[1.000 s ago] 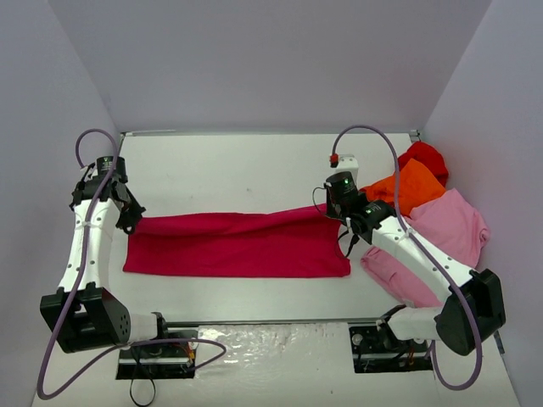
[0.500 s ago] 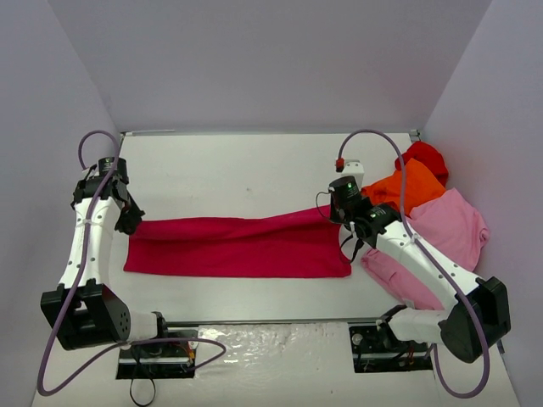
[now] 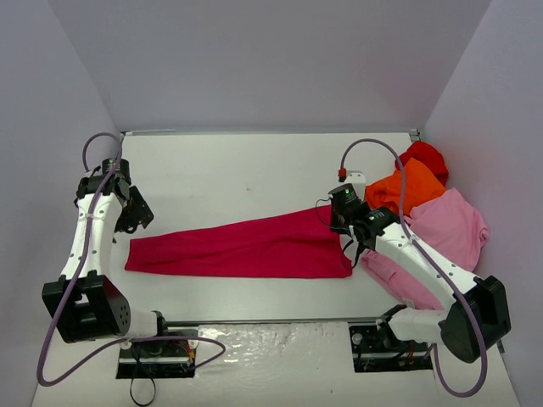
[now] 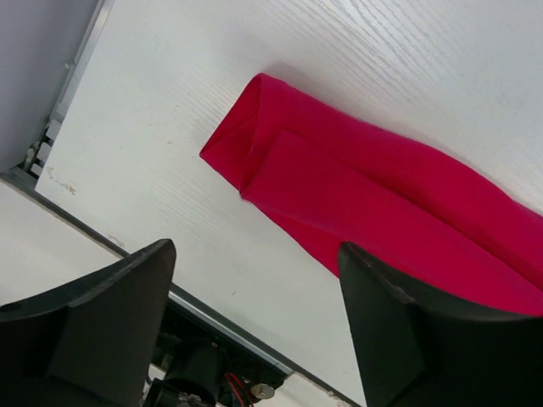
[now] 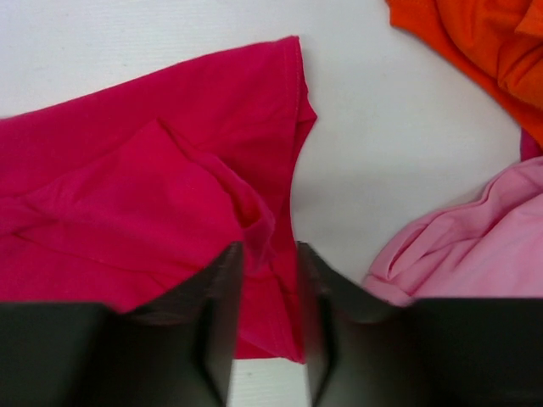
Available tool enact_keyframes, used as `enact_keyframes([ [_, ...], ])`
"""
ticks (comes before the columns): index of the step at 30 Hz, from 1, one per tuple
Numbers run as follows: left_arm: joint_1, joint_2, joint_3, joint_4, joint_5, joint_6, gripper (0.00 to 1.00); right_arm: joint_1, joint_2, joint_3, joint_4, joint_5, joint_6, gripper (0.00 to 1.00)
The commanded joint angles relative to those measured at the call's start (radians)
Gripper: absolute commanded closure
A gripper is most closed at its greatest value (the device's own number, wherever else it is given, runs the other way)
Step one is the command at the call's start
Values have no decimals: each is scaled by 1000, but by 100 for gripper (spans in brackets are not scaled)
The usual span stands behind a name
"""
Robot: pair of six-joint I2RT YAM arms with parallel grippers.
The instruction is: Fold and stack the t-shirts
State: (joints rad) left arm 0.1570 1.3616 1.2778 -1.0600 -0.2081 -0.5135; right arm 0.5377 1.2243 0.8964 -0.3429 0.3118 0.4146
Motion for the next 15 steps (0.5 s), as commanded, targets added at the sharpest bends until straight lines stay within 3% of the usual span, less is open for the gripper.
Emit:
enact_keyframes([
  [1, -1, -1, 32, -29, -39, 5, 9, 5, -12, 6, -57, 78, 66, 62],
  [2, -1, -2, 37, -30, -41, 4, 3, 5, -16, 7, -61, 92, 76, 57],
  [4, -1, -5, 47, -32, -44, 1, 3, 4, -27, 11, -64, 110, 88, 50],
  [8, -1, -16, 73, -7, -25, -1, 3, 2, -13, 50, -36, 126, 85, 48],
  [15, -9, -7, 85, 47, 57, -9, 3, -4, 222, 122, 98, 14, 51, 50],
])
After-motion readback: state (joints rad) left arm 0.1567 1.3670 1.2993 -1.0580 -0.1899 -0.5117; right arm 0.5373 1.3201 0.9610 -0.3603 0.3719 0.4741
